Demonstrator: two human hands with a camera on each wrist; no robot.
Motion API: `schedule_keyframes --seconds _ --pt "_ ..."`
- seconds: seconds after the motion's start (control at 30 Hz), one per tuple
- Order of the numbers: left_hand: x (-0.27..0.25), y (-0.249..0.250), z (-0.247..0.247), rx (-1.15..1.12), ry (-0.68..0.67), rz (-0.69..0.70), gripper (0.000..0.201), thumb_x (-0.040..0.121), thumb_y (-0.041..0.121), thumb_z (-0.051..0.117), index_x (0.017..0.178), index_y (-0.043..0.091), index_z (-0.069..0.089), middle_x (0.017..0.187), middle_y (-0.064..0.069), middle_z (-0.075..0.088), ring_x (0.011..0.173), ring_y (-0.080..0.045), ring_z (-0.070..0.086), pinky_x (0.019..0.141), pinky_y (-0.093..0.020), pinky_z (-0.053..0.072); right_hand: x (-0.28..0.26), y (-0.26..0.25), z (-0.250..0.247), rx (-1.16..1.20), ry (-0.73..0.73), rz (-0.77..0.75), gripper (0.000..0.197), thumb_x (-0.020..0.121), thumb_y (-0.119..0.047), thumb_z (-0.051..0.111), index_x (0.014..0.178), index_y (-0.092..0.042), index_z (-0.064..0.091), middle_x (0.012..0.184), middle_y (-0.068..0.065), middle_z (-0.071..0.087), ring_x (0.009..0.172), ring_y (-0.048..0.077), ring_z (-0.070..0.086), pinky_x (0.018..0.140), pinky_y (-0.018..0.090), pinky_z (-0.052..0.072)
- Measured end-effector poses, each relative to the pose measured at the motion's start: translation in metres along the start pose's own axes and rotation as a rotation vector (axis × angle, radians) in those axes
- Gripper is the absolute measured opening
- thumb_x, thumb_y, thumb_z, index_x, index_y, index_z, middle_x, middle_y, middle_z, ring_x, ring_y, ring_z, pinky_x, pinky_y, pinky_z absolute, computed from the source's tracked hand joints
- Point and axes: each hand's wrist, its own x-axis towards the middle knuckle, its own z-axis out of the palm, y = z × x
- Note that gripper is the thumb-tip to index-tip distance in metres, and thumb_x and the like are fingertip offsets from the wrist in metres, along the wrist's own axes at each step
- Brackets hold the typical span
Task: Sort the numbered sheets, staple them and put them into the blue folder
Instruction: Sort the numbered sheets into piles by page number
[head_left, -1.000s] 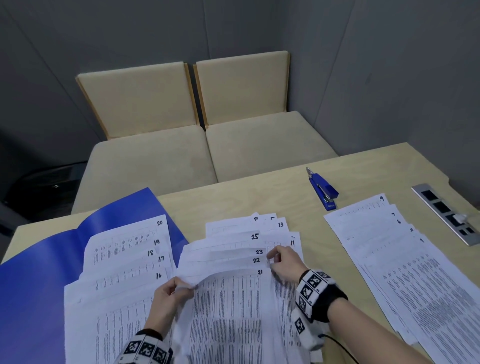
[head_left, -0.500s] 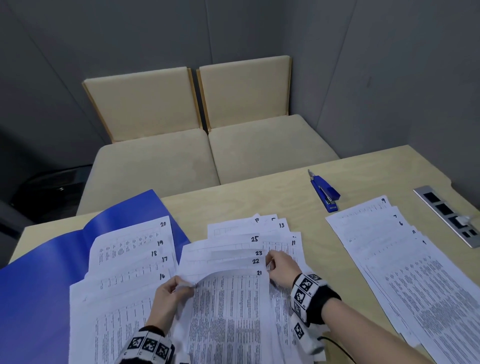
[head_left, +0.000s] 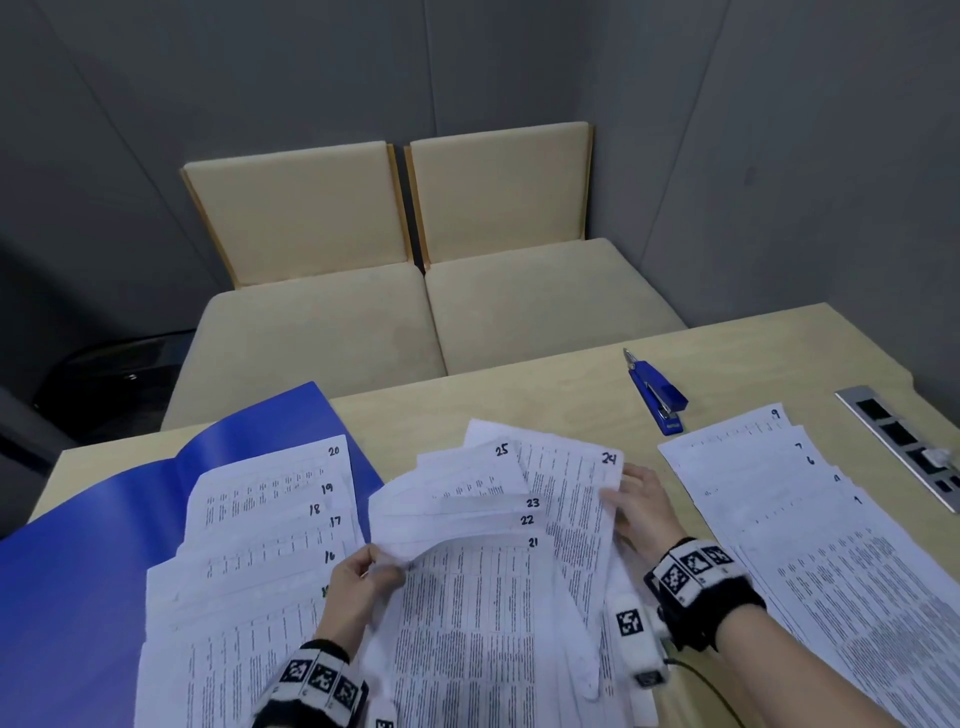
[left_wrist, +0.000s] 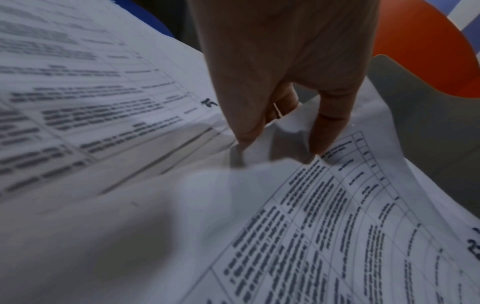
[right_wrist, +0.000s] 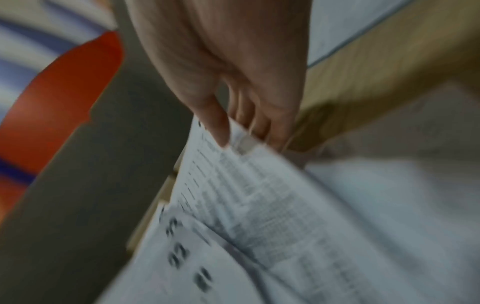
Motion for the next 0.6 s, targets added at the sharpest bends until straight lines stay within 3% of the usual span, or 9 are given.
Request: schedule_keyframes --seconds 0.07,0.17,0.23,0.33,0.43,0.5,0.6 --pt "0.001 0.002 0.007 0.011 -0.006 0.009 0.019 0.071 -0.007 0.065 0.058 0.004 0.056 0.054 -0.002 0.057 0.061 -0.017 0.051 0.062 -0.029 0.038 0.001 0.009 -0.003 -0.197 -0.018 0.012 0.027 0.082 0.017 0.048 0.101 -0.002 0.055 0.095 0.017 0.066 0.080 0.027 0.065 0.059 0.028 0.053" --pt "0.006 -0.002 0.013 0.036 0.011 -0.002 0.025 0.077 -0.016 0.059 0.060 0.003 0.058 0.061 -0.007 0.058 0.067 -0.020 0.053 0.064 -0.029 0.040 0.003 0.003 -0.015 -0.548 0.204 -0.156 0.024 0.084 0.006 0.043 0.094 -0.008 0.060 0.096 0.013 0.066 0.089 0.030 0.061 0.078 0.034 0.051" --pt "0.009 -0.003 0.015 0.057 0.014 -0.007 0.029 0.077 -0.016 0.058 0.058 0.006 0.059 0.059 -0.004 0.058 0.067 -0.020 0.052 0.064 -0.029 0.041 0.005 -0.017 -0.026 -0.528 0.380 -0.245 0.020 0.092 -0.001 0.036 0.102 -0.006 0.054 0.096 0.012 0.058 0.088 0.028 0.053 0.078 0.033 0.043" --pt "0.012 -0.005 0.016 0.081 0.003 -0.008 0.026 0.077 -0.017 0.056 0.062 0.004 0.060 0.059 -0.003 0.057 0.065 -0.019 0.051 0.062 -0.026 0.042 0.007 -0.054 -0.041 -0.379 0.523 -0.331 0.018 0.099 -0.008 0.029 0.110 -0.008 0.043 0.092 0.012 0.049 0.076 0.025 0.047 0.067 0.033 0.036" --pt "0.013 -0.006 0.018 0.108 0.006 0.008 0.013 0.078 -0.015 0.058 0.073 -0.003 0.057 0.068 -0.008 0.060 0.069 -0.022 0.053 0.062 -0.027 0.044 0.011 -0.084 -0.052 -0.350 0.511 -0.426 0.012 0.099 -0.010 0.026 0.106 -0.013 0.035 0.079 0.005 0.043 0.067 0.022 0.041 0.054 0.031 0.031" --pt "0.015 -0.010 0.018 0.147 0.044 0.010 0.020 0.077 -0.012 0.061 0.091 -0.002 0.053 0.082 -0.011 0.064 0.074 -0.026 0.058 0.065 -0.030 0.047 0.015 -0.095 -0.053 -0.383 0.470 -0.463 0.013 0.097 -0.008 0.027 0.107 -0.013 0.035 0.090 0.008 0.046 0.078 0.024 0.045 0.065 0.033 0.037" --pt "0.017 -0.014 0.017 0.145 0.092 -0.002 0.046 0.077 -0.009 0.061 0.110 0.016 0.039 0.102 -0.014 0.063 0.085 -0.031 0.064 0.073 -0.038 0.051 0.022 -0.090 -0.051 -0.476 0.432 -0.426 0.028 0.093 -0.004 0.032 0.120 -0.006 0.038 0.105 0.010 0.048 0.093 0.025 0.047 0.076 0.034 0.036"
